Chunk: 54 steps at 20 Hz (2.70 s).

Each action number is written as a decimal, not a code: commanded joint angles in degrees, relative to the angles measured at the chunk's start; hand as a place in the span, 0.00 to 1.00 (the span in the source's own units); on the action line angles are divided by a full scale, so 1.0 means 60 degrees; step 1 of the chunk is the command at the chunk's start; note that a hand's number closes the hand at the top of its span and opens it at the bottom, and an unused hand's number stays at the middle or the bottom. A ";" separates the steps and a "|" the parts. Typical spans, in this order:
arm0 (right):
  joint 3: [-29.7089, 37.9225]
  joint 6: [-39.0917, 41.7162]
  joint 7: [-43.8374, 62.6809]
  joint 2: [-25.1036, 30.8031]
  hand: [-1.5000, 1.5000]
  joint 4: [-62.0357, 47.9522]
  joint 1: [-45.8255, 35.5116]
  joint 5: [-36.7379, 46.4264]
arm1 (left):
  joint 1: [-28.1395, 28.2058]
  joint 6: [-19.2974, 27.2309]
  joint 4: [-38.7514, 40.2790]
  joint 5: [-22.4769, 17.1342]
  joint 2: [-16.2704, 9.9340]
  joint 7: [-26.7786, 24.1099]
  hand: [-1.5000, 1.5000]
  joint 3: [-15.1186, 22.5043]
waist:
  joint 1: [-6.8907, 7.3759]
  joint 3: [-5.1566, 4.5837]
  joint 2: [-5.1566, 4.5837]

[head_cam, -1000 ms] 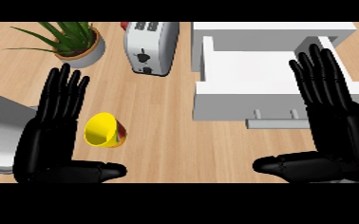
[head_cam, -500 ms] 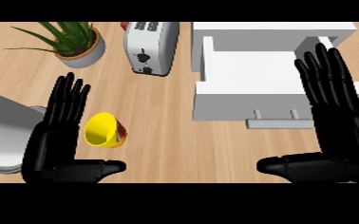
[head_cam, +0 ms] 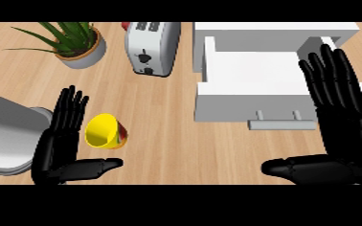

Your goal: Pick up the cup, place it into the drawer and close the drawer

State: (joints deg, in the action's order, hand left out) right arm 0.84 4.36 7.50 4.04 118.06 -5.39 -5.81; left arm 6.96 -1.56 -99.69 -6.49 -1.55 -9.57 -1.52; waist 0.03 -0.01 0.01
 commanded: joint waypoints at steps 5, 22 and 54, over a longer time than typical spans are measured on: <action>0.0326 0.0272 0.0104 0.0147 0.00 -0.0097 -0.0184 -0.0460 | -0.0325 -0.0461 0.1735 -0.0182 -0.0302 -0.0913 0.00 -0.0634 | -0.0002 0.0000 -0.0002; 0.0356 0.0305 0.0254 0.0141 0.00 0.0068 -0.0116 -0.0361 | -0.1504 -0.0626 0.5791 0.0073 -0.0387 -0.3480 0.00 -0.1330 | -0.0019 -0.0001 -0.0004; 0.0594 0.0564 0.0569 0.0261 0.00 0.0241 -0.0288 -0.0808 | -0.4230 -0.2263 1.1913 -0.0378 -0.1123 -0.6778 0.00 -0.2025 | -0.0060 -0.0004 -0.0014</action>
State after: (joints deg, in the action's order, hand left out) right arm 1.95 6.55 11.21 4.40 120.18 -6.63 -8.34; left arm -15.07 -13.34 -33.35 -8.07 -8.01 -48.52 -12.96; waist -0.25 -0.04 -0.05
